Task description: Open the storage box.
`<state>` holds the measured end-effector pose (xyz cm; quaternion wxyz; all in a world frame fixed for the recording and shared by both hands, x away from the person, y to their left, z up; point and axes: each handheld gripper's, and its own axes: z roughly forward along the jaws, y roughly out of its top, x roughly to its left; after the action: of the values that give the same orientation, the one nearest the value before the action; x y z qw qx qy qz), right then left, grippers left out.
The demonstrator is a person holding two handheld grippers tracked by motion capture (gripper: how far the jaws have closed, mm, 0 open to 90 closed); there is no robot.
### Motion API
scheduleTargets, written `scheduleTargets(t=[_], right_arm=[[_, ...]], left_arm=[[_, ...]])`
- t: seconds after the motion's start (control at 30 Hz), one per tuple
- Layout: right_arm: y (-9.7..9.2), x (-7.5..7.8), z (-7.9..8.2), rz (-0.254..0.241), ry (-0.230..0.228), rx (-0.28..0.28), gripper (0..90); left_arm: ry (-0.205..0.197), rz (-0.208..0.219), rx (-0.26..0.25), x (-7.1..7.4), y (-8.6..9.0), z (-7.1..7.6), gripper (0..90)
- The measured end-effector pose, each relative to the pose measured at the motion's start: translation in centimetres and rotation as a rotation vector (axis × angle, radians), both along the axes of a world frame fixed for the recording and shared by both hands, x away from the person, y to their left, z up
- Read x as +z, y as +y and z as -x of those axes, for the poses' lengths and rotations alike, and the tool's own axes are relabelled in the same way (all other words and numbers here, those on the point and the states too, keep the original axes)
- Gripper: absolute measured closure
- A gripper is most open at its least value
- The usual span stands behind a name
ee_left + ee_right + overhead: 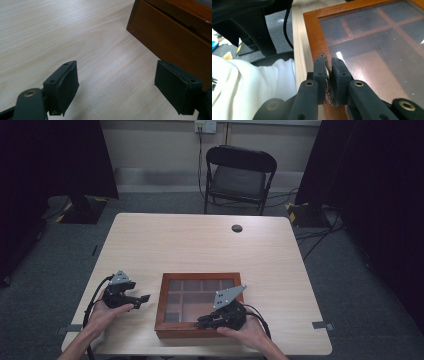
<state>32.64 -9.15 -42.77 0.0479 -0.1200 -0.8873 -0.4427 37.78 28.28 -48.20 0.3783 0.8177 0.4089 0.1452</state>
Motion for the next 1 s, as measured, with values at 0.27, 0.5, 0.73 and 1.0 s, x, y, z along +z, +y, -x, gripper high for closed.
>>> scheduleTargets(t=[0.27,0.5,0.73,1.0], right_arm=[[-0.1,1.4,-0.3,-0.01,-0.004,0.0,82.6],[-0.1,2.4,-0.6,-0.011,0.0,0.001,82.5],[0.0,3.5,-1.1,-0.011,0.003,0.007,82.5],[0.0,4.5,-1.6,-0.021,0.006,0.008,82.5]], left_arm=[[-0.009,0.012,-0.002,0.2,-0.1,0.1,18.6],[-0.023,0.027,-0.011,0.4,-0.3,0.2,18.6],[-0.032,0.039,-0.021,0.7,-0.4,0.3,18.2],[-0.044,0.062,-0.038,1.0,-0.8,0.6,18.0]])
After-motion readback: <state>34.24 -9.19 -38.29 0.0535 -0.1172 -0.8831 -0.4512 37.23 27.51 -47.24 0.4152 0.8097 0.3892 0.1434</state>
